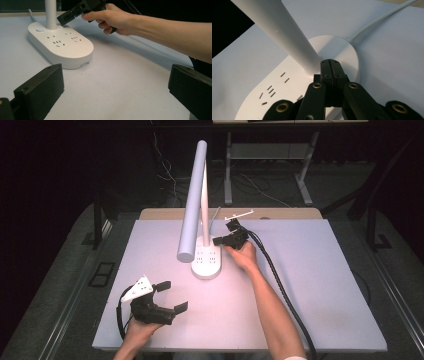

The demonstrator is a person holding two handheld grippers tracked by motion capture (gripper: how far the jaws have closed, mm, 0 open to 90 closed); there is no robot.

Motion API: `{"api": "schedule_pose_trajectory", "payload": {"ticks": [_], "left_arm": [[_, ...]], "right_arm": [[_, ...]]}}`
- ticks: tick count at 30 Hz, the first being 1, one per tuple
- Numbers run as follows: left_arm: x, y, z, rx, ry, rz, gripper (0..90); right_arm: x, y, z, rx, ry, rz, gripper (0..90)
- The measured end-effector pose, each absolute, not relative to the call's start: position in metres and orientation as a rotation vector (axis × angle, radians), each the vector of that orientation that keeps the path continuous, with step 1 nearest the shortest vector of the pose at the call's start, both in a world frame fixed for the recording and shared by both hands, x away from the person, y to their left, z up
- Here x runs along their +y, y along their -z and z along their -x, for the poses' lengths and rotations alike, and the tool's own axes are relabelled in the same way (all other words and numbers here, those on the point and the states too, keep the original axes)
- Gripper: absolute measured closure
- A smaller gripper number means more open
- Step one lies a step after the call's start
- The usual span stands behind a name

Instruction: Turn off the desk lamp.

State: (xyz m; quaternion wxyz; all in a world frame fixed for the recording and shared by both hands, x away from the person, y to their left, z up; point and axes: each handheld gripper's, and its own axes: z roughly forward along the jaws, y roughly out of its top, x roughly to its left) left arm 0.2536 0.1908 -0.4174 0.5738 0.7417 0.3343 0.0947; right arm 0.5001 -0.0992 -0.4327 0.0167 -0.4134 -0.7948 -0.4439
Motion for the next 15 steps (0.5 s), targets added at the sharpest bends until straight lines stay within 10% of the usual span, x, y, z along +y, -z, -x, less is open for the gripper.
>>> {"api": "schedule_pose_trajectory", "payload": {"ticks": [15], "left_arm": [[0.1916,0.4178,-0.2542,0.79,-0.225,-1.733,0.0]], "right_arm": [[-0.0988,0.433,-0.4979,-2.49,1.375,1.292,90.0]]}}
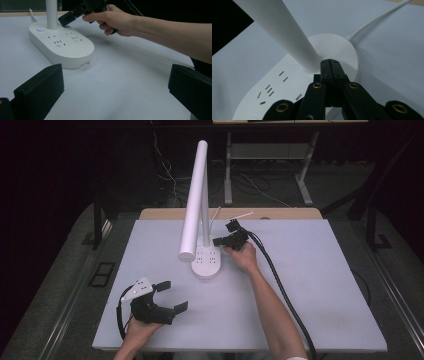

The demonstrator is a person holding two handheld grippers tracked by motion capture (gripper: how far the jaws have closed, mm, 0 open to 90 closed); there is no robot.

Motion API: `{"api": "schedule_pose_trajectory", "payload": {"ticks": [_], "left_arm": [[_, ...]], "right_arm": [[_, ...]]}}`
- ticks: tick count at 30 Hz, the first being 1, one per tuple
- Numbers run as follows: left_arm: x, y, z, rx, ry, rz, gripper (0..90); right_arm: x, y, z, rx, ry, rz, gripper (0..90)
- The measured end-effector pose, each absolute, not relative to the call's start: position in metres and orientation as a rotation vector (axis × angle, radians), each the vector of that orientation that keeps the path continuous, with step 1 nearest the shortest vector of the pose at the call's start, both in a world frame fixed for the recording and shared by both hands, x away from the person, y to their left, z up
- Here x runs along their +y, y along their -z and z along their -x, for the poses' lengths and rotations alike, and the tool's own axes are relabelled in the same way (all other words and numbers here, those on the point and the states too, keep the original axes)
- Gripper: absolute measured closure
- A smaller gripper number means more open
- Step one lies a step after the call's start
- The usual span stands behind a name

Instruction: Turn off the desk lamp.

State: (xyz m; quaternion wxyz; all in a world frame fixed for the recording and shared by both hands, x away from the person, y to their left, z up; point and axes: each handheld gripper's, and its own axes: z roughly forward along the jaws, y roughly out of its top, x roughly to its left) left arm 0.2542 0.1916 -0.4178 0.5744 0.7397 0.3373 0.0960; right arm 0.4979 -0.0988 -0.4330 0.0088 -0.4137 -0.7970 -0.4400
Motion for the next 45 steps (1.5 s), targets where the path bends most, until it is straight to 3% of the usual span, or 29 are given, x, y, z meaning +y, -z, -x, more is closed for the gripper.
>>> {"api": "schedule_pose_trajectory", "payload": {"ticks": [28,34,40,43,45], "left_arm": [[0.19,0.418,-0.253,0.794,-0.231,-1.733,0.0],[0.189,0.418,-0.253,0.791,-0.233,-1.741,0.0],[0.188,0.418,-0.252,0.791,-0.233,-1.74,0.0],[0.187,0.418,-0.252,0.788,-0.231,-1.743,0.0],[0.187,0.418,-0.252,0.784,-0.231,-1.746,0.0]], "right_arm": [[-0.15,0.388,-0.46,-2.478,1.482,1.193,89.9],[-0.167,0.374,-0.439,-2.5,1.514,1.198,67.2],[-0.185,0.366,-0.418,-2.49,1.548,1.243,37.1],[-0.195,0.364,-0.408,-2.482,1.539,1.244,17.5],[-0.2,0.363,-0.401,-2.478,1.535,1.236,10.8]]}}
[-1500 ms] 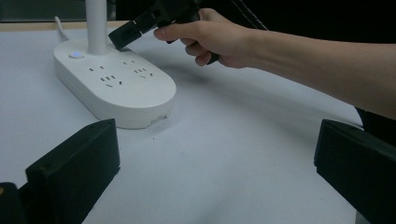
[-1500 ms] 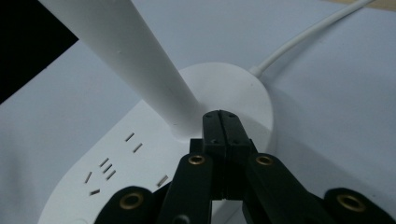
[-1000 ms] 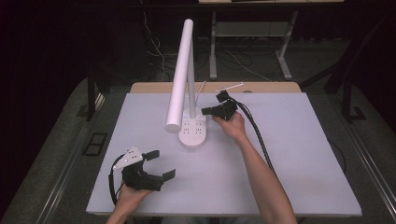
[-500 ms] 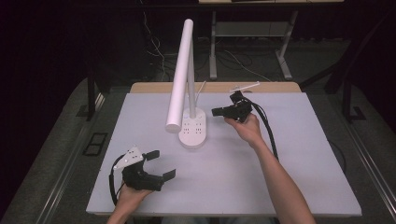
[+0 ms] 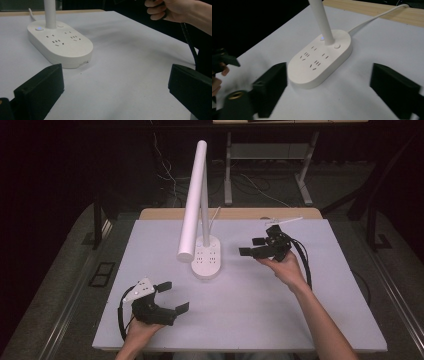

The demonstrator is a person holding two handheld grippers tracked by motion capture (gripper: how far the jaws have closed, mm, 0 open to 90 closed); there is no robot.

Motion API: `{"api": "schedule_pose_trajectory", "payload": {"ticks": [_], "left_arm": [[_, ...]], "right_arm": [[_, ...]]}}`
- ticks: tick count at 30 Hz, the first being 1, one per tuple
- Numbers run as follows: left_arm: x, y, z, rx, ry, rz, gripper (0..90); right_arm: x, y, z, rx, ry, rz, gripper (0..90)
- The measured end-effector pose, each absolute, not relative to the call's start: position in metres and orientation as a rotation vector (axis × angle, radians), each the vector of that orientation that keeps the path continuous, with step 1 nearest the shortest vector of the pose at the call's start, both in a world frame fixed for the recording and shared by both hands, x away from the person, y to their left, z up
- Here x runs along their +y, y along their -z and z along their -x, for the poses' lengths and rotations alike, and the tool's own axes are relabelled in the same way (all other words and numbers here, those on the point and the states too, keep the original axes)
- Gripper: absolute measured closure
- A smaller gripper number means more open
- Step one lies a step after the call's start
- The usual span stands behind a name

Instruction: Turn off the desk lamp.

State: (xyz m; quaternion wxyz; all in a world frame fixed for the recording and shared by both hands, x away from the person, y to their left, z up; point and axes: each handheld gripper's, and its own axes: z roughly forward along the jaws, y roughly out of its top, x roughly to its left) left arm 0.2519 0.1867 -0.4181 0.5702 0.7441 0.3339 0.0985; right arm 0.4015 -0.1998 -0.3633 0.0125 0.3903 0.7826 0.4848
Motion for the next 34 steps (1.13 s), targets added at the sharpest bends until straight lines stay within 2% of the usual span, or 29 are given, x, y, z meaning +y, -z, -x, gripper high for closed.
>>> {"api": "schedule_pose_trajectory", "payload": {"ticks": [1,2,15,34], "left_arm": [[0.186,0.418,-0.252,0.781,-0.23,-1.749,0.0],[0.186,0.418,-0.252,0.779,-0.229,-1.75,0.0],[0.187,0.418,-0.251,0.778,-0.228,-1.742,0.0],[0.184,0.42,-0.252,0.785,-0.22,-1.767,0.0]], "right_arm": [[-0.203,0.363,-0.397,2.431,-1.506,-1.227,7.9],[-0.205,0.363,-0.392,2.436,-1.502,-1.234,0.0],[-0.242,0.375,-0.333,2.387,-1.466,-1.276,0.6],[-0.281,0.401,-0.266,2.316,-1.464,-1.351,0.7]]}}
